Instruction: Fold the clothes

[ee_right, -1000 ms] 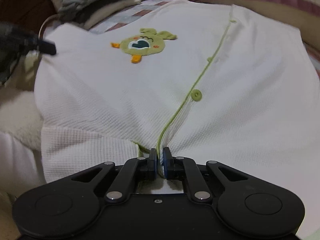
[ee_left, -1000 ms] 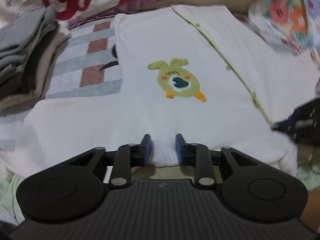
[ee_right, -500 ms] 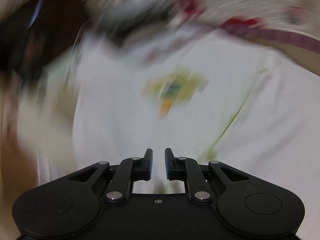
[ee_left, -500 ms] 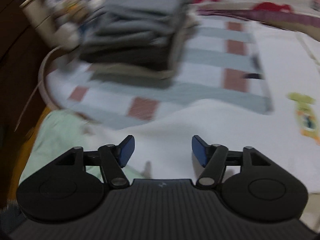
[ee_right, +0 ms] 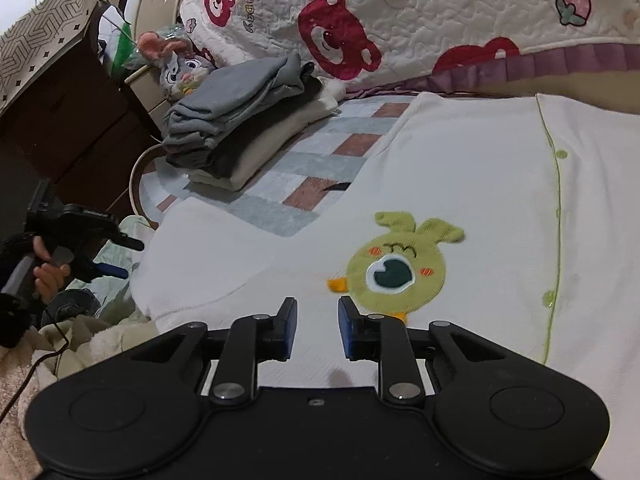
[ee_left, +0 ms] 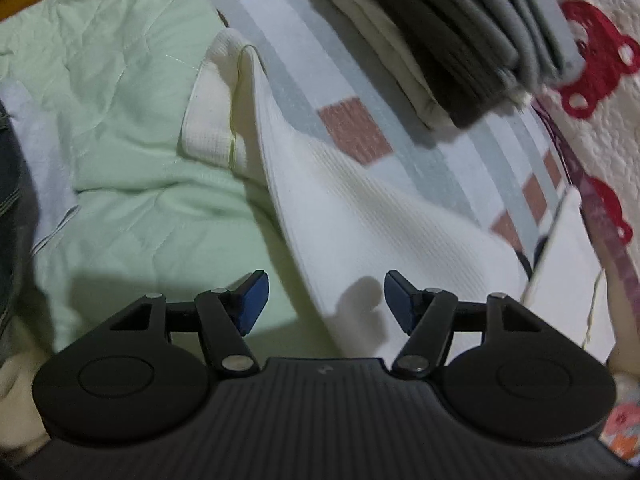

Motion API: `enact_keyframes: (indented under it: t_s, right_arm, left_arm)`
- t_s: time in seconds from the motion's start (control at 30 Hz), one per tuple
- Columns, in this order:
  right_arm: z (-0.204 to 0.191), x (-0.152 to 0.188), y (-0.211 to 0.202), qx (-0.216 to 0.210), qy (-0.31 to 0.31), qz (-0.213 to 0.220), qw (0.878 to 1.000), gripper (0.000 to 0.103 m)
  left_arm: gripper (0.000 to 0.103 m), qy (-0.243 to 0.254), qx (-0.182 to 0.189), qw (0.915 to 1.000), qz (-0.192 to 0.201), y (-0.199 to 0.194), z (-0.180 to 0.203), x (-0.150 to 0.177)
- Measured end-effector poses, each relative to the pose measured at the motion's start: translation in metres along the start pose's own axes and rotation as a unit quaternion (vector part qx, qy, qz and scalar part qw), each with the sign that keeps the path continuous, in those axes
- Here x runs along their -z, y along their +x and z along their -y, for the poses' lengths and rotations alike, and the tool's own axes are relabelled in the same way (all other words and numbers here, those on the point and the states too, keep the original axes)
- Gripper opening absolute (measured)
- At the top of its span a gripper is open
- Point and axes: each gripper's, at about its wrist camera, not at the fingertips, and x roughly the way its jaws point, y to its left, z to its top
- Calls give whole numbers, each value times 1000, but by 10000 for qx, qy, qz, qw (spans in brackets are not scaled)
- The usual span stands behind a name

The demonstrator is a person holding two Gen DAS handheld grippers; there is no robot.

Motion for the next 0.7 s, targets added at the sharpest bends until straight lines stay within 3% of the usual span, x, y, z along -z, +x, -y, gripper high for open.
enact_keyframes:
  t_s: [0.1, 0.2, 0.27, 0.3, 0.33, 0.4, 0.43, 0.53, 0.67, 0.7]
  right_arm:
    - [1, 12, 1, -62, 109, -59, 9999, 28]
    - [5, 24, 1, -162, 244, -154, 9995, 29]
    - [4, 26, 4, -381, 275, -259, 9986, 33]
    - [3, 27, 6, -480, 305, -315, 9979, 34]
    - [1, 27, 8, -501, 284, -364, 9977, 34]
    - [-6, 29, 11, -471, 91, -462, 9978, 36]
    - [-11, 30, 12, -414, -32, -505, 9979, 38]
    - [-12, 34, 15, -377, -106, -579, 9976, 39]
    - [1, 34, 11, -549, 165, -505, 9971, 39]
    - [8, 32, 7, -516, 311, -425, 9973, 39]
  left_arm:
    - [64, -18, -87, 9999, 98, 13, -2, -10]
    - [64, 647, -34, 9978, 150, 24, 15, -10]
    - [58, 973, -204, 9940, 455, 26, 26, -4]
    - [27, 1060, -159, 9929, 521, 27, 31, -1]
    - [2, 1151, -115, 9914, 607, 24, 36, 0]
    - [1, 1366, -54, 9873, 805, 18, 47, 2]
    - [1, 1701, -216, 9792, 1086, 8, 56, 7]
    - [1, 3025, -718, 9275, 2077, -30, 100, 32]
    - [1, 4121, -256, 8693, 2716, -75, 158, 77]
    - [1, 4282, -25, 8606, 2757, -84, 171, 91]
